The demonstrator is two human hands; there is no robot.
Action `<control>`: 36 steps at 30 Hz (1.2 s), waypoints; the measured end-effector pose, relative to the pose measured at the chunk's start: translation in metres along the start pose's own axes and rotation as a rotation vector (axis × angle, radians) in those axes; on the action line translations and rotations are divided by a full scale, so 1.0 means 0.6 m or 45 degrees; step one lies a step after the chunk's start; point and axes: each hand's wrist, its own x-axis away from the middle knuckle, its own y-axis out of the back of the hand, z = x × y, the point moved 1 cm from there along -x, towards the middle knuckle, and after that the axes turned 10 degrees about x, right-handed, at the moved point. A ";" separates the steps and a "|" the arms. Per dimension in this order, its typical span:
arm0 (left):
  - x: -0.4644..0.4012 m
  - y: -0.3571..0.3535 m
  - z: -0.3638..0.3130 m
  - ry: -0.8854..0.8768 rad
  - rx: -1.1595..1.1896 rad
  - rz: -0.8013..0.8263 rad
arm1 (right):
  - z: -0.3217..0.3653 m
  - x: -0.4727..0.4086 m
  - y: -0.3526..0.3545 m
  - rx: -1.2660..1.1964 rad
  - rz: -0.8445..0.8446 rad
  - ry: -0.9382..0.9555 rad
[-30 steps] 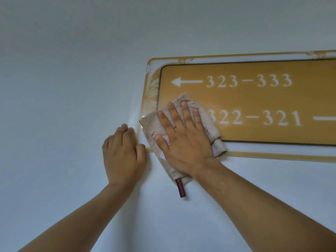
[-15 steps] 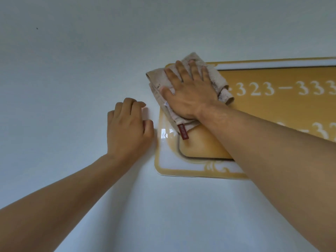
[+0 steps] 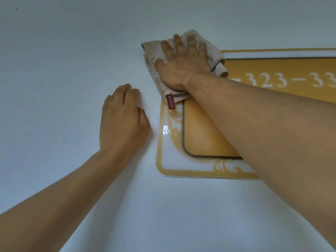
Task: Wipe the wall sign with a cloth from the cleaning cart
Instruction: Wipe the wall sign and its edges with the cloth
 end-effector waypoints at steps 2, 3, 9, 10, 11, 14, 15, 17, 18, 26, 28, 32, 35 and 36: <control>0.001 0.001 0.001 0.017 -0.006 -0.006 | 0.000 0.004 0.001 -0.003 0.005 -0.001; 0.001 0.002 0.002 0.026 -0.009 -0.006 | 0.002 0.006 0.001 -0.007 0.002 -0.004; 0.039 0.010 0.002 0.076 -0.079 0.094 | 0.016 0.060 -0.005 0.006 -0.017 0.009; 0.051 0.013 0.000 0.080 -0.100 0.121 | 0.018 0.078 -0.005 0.017 -0.010 0.021; 0.062 0.017 0.001 0.088 -0.116 0.144 | 0.022 0.093 -0.008 0.026 -0.017 0.031; 0.090 0.026 0.000 0.108 -0.164 0.199 | 0.028 0.128 -0.011 0.001 -0.044 0.058; 0.097 0.029 -0.001 0.112 -0.181 0.212 | 0.028 0.140 -0.009 -0.006 -0.046 0.068; 0.111 0.033 -0.002 0.130 -0.193 0.230 | 0.029 0.171 -0.012 0.003 -0.049 0.097; 0.116 0.034 -0.003 0.142 -0.196 0.242 | 0.030 0.185 -0.014 -0.001 -0.061 0.107; 0.188 0.054 -0.027 0.192 -0.242 0.387 | 0.044 0.309 -0.017 -0.109 -0.107 0.140; 0.205 0.057 -0.033 0.206 -0.241 0.408 | 0.048 0.338 -0.020 -0.137 -0.112 0.147; 0.229 0.056 -0.048 0.242 -0.232 0.414 | 0.043 0.381 -0.021 -0.178 -0.085 0.193; 0.251 0.054 -0.056 0.254 -0.247 0.403 | 0.037 0.408 -0.024 -0.195 -0.059 0.228; 0.259 0.054 -0.059 0.257 -0.242 0.400 | 0.032 0.415 -0.026 -0.197 -0.049 0.240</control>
